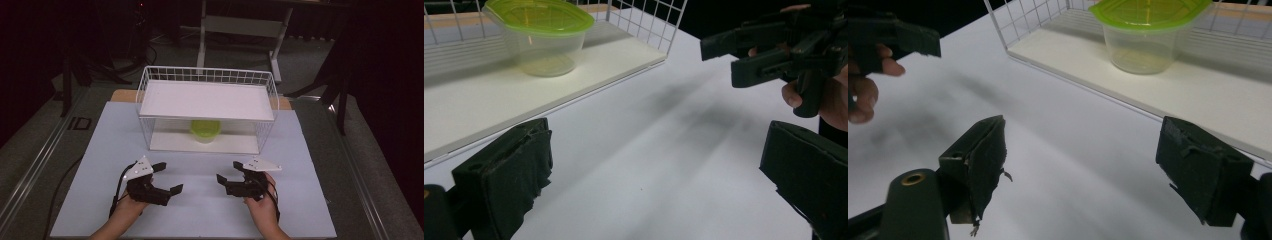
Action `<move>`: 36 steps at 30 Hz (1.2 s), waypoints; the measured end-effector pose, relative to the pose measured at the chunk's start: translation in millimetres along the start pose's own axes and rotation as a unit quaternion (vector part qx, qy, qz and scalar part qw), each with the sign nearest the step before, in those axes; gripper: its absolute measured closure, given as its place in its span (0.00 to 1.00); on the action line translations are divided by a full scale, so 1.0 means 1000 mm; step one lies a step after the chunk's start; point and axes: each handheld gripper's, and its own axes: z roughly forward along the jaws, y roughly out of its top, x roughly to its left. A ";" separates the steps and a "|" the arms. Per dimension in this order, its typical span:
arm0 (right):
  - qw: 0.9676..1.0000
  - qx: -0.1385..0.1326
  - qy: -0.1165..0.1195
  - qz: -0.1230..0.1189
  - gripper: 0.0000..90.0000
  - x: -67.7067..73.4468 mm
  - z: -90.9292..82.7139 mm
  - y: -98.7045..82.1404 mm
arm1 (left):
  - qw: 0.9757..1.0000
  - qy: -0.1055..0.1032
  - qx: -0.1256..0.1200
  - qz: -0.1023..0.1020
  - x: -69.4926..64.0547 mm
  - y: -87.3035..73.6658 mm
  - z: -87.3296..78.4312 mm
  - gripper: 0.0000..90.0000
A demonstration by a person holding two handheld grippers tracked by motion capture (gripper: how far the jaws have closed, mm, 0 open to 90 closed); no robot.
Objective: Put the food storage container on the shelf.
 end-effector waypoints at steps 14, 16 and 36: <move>1.000 -0.007 -0.008 -0.003 0.22 -0.001 -0.036 -0.009 | 1.000 0.010 0.014 0.005 -0.003 -0.004 -0.021 0.01; 1.000 -0.008 -0.012 -0.006 0.22 -0.001 -0.041 -0.009 | 1.000 0.007 0.012 0.005 -0.003 -0.006 -0.023 0.01; 0.999 -0.005 -0.022 -0.027 0.22 -0.010 -0.039 -0.031 | 1.000 0.014 0.014 0.014 -0.001 -0.022 -0.019 0.01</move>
